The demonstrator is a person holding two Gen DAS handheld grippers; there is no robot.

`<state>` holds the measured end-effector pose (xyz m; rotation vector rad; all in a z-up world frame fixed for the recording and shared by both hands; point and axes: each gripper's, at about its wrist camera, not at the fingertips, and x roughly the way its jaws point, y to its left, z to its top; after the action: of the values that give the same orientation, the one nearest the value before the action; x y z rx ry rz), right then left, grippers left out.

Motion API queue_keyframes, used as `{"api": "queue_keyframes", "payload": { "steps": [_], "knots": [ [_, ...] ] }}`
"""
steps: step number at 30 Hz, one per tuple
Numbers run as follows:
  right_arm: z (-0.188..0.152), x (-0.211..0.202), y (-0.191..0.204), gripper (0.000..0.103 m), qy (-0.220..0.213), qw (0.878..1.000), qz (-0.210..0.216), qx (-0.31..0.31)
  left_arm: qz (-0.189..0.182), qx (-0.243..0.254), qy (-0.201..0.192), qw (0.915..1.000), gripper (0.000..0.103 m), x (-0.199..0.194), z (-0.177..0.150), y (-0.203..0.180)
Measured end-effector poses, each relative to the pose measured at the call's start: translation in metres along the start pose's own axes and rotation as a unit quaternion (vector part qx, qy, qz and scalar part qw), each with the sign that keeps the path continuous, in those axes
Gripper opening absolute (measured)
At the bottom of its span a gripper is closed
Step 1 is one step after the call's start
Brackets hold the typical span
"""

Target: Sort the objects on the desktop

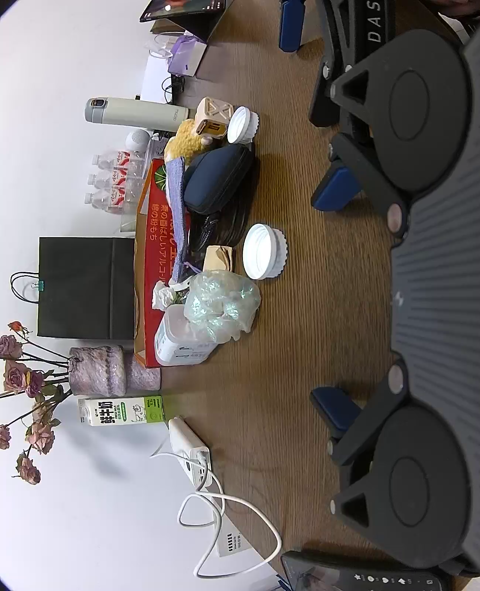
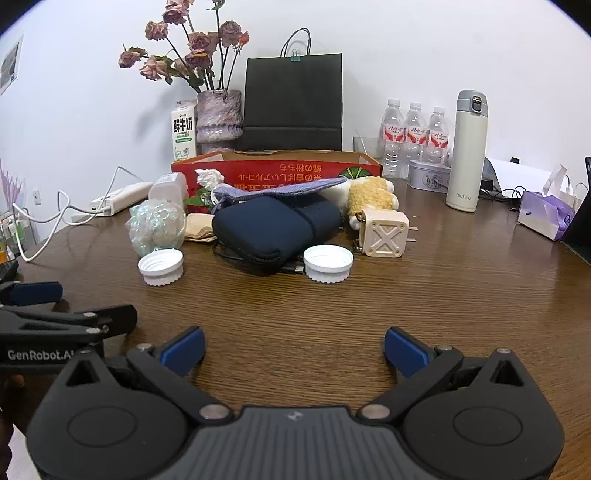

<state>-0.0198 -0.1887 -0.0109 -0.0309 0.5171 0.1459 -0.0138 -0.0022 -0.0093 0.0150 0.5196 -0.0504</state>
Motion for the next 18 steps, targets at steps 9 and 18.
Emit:
{"api": "queue_keyframes", "payload": {
  "steps": [9,18],
  "knots": [
    [-0.0003,-0.0002,-0.0008,0.103,0.001,1.0,0.002,0.0,0.0,0.001,-0.002,1.0,0.103,-0.0001,-0.0017,-0.0004],
    [-0.0002,-0.0002,-0.0005,0.103,-0.001,1.0,0.002,-0.001,0.002,0.001,-0.001,1.0,0.103,0.0,-0.0022,-0.0011]
  ]
}}
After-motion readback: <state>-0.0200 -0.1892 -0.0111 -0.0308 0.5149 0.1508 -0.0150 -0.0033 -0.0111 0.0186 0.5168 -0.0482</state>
